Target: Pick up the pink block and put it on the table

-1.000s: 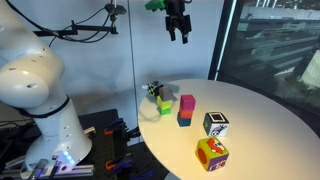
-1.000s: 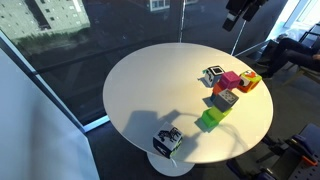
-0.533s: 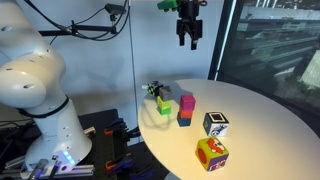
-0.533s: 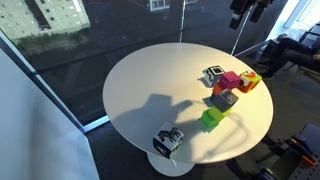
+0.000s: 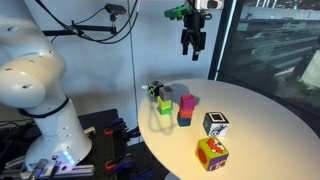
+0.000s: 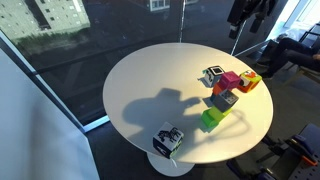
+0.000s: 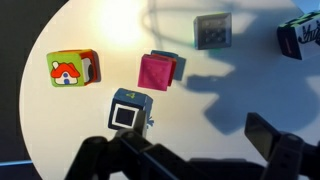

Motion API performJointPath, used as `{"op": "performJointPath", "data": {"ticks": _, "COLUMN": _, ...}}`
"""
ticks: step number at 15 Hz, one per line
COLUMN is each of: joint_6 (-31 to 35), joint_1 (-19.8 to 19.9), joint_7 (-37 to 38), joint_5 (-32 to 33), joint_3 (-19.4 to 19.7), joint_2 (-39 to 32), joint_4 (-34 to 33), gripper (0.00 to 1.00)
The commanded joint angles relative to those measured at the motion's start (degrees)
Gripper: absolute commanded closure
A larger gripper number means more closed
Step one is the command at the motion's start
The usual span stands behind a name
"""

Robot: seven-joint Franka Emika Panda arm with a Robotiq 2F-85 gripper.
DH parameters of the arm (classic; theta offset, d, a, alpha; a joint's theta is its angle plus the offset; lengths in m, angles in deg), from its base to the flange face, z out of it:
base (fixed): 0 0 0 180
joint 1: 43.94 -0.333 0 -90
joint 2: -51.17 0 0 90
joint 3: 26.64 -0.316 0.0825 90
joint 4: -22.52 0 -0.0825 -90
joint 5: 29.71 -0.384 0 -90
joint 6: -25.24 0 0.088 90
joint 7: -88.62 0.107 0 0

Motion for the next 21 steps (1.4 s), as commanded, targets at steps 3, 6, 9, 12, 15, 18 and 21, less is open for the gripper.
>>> {"op": "performJointPath", "data": {"ticks": 3, "joint_6": 3.2, "joint_1": 0.6, "joint_7": 2.7, "joint_5": 1.0, "joint_3": 0.9, "joint_2": -1.1, "joint_4": 0.1, "gripper": 0.0}}
{"op": "performJointPath", "data": {"ticks": 6, "joint_6": 4.9, "joint_1": 0.7, "joint_7": 3.0, "joint_5": 1.1, "joint_3": 1.1, "joint_2": -1.2, "joint_4": 0.4, "gripper": 0.0}}
{"op": "performJointPath", "data": {"ticks": 9, "joint_6": 4.4, "joint_1": 0.5, "joint_7": 1.5, "joint_5": 0.0, "joint_3": 1.3, "joint_2": -1.3, "joint_4": 0.4, "gripper": 0.0}}
{"op": "performJointPath", "data": {"ticks": 12, "joint_6": 4.5, "joint_1": 0.5, "joint_7": 1.5, "joint_5": 0.0, "joint_3": 1.3, "joint_2": -1.3, "joint_4": 0.4, "gripper": 0.0}}
{"op": "performJointPath", "data": {"ticks": 15, "joint_6": 4.5, "joint_1": 0.5, "joint_7": 1.6, "joint_5": 0.0, "joint_3": 1.3, "joint_2": -1.3, "joint_4": 0.4, "gripper": 0.0}}
{"op": "performJointPath", "data": {"ticks": 18, "joint_6": 4.4, "joint_1": 0.5, "joint_7": 1.5, "joint_5": 0.1, "joint_3": 1.4, "joint_2": -1.8, "joint_4": 0.4, "gripper": 0.0}}
{"op": "performJointPath", "data": {"ticks": 21, "joint_6": 5.1, "joint_1": 0.7, "joint_7": 1.8, "joint_5": 0.6, "joint_3": 1.5, "joint_2": -2.8, "joint_4": 1.1, "gripper": 0.0}}
